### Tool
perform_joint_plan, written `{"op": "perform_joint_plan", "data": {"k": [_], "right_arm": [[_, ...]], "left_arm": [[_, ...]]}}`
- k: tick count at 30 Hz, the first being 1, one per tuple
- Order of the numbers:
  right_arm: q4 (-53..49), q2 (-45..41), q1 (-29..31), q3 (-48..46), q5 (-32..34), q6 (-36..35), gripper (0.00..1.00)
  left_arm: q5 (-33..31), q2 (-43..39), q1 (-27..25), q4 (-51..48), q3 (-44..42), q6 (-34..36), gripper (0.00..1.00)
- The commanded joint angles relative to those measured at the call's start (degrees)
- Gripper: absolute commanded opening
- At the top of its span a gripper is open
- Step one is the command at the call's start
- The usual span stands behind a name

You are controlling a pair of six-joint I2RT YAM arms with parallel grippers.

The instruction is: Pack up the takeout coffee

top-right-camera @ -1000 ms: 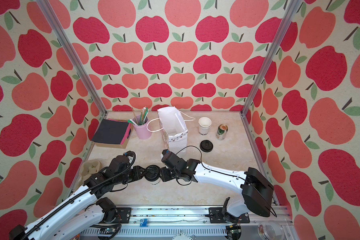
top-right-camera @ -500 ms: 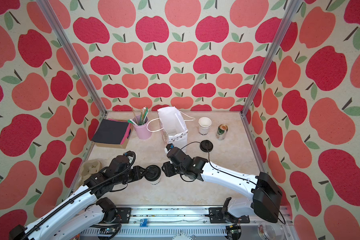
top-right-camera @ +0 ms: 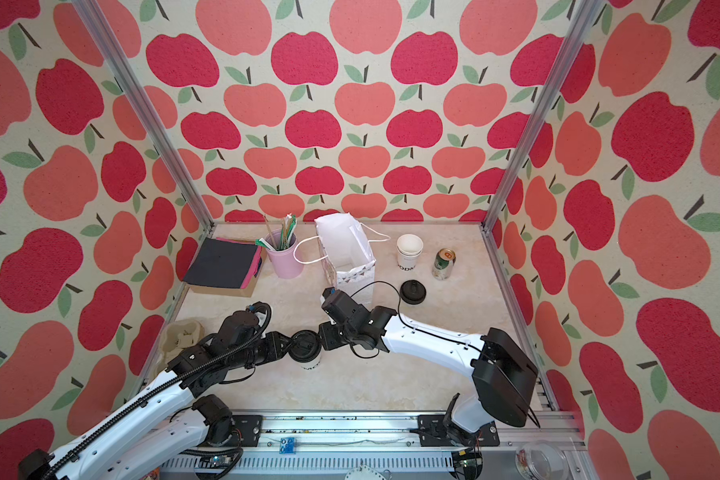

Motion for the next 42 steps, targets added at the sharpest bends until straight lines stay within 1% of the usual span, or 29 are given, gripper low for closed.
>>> {"op": "perform_joint_plan", "data": {"k": [1, 9, 18, 25, 27, 32, 34, 42], "right_arm": [[-1.7, 1.8, 0.1, 1.2, -1.3, -0.2, 0.44], [-4.3, 3.1, 0.0, -2.2, -0.4, 1.4, 0.43], [-3.5, 4.4, 0.0, -8.4, -2.8, 4.9, 0.42], [-4.4, 3.8, 0.0, -7.3, -1.9, 3.5, 0.41], [-5.7, 3.9, 0.0, -5.9, -1.3, 2.6, 0.41], [-8.9, 4.9, 0.0, -3.4, 0.3, -0.2, 0.41], [-10.2, 5.1, 0.1, -2.5, 1.2, -1.2, 0.41], [-12.2, 5.2, 0.4, -0.3, 2.3, -4.0, 0.41]], "left_arm": [[-3.0, 0.9, -0.3, -11.0, -2.0, 1.9, 0.24], [-3.0, 0.7, -0.4, -10.9, -2.4, 1.8, 0.24], [-3.3, 0.4, -0.4, -11.3, -3.1, 1.0, 0.24], [-3.8, -0.1, -0.4, -12.2, -3.1, 0.5, 0.25], [-3.9, -0.3, -0.4, -12.8, -2.9, 0.4, 0.28], [-3.8, -0.9, 0.0, -11.9, -0.8, 0.9, 0.43], [-3.0, -1.1, 0.4, -11.1, -0.2, 1.2, 0.46], [0.5, -2.2, 3.1, -8.8, -0.6, 1.6, 0.48]]}}
